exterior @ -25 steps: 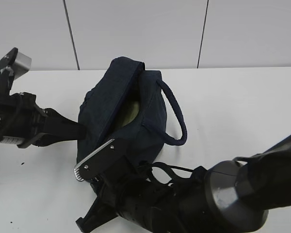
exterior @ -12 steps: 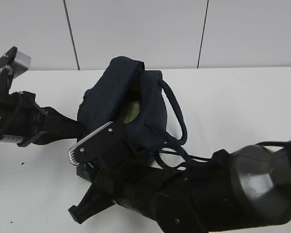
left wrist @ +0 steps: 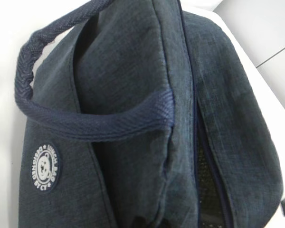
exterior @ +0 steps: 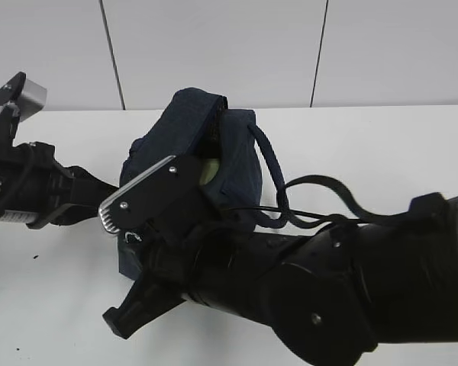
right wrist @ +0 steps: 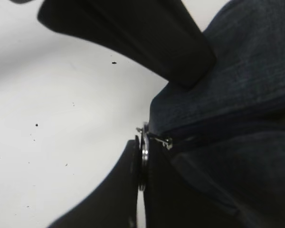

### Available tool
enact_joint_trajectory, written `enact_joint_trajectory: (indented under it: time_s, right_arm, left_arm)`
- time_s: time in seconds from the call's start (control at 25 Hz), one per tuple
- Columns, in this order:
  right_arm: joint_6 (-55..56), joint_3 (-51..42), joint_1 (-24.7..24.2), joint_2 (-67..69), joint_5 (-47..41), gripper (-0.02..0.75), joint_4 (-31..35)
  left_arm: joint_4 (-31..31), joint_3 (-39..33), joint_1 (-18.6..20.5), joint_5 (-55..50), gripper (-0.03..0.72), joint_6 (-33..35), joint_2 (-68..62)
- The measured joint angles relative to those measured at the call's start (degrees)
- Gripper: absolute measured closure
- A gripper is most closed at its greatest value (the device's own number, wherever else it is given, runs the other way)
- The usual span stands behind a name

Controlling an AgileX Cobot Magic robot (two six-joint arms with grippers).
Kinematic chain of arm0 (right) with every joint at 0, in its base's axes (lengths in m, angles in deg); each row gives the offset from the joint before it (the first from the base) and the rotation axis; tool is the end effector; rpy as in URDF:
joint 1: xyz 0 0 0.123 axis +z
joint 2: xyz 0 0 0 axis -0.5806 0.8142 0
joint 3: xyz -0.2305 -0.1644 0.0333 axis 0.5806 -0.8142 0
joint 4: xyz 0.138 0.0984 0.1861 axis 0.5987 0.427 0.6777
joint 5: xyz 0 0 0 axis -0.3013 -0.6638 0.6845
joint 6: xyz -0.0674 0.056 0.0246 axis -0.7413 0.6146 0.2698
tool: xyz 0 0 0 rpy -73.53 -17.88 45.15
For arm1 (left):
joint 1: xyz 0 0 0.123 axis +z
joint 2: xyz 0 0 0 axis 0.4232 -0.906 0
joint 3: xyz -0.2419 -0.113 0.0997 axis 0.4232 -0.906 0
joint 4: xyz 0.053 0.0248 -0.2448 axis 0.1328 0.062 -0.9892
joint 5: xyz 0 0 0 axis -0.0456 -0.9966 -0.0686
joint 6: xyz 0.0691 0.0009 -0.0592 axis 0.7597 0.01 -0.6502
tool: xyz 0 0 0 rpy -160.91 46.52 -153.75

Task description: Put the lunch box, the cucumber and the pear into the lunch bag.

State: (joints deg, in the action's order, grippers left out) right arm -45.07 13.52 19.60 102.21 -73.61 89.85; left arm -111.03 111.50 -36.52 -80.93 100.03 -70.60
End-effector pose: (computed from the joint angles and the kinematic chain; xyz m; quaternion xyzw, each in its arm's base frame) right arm 0.2137 0.2900 0.1811 -0.3687 0.7865 0.1950 0.4554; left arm 0.2424 -0.1073 0.2100 0.1839 0.8648 -0.3510 0.3084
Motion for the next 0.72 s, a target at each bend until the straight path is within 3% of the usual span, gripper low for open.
enact_joint_trajectory:
  time_s: [0.4, 0.72]
  right_arm:
    - [-6.5, 1.4, 0.0, -3.7, -3.1, 0.732, 2.1]
    - [-26.8, 5.3, -2.2, -3.8, -4.0, 0.732, 19.1]
  left_arm:
    - [0.0, 0.0, 0.0, 0.2, 0.704, 0.0, 0.0]
    - [-0.1, 0.0, 0.1, 0.1, 0.704, 0.0, 0.0]
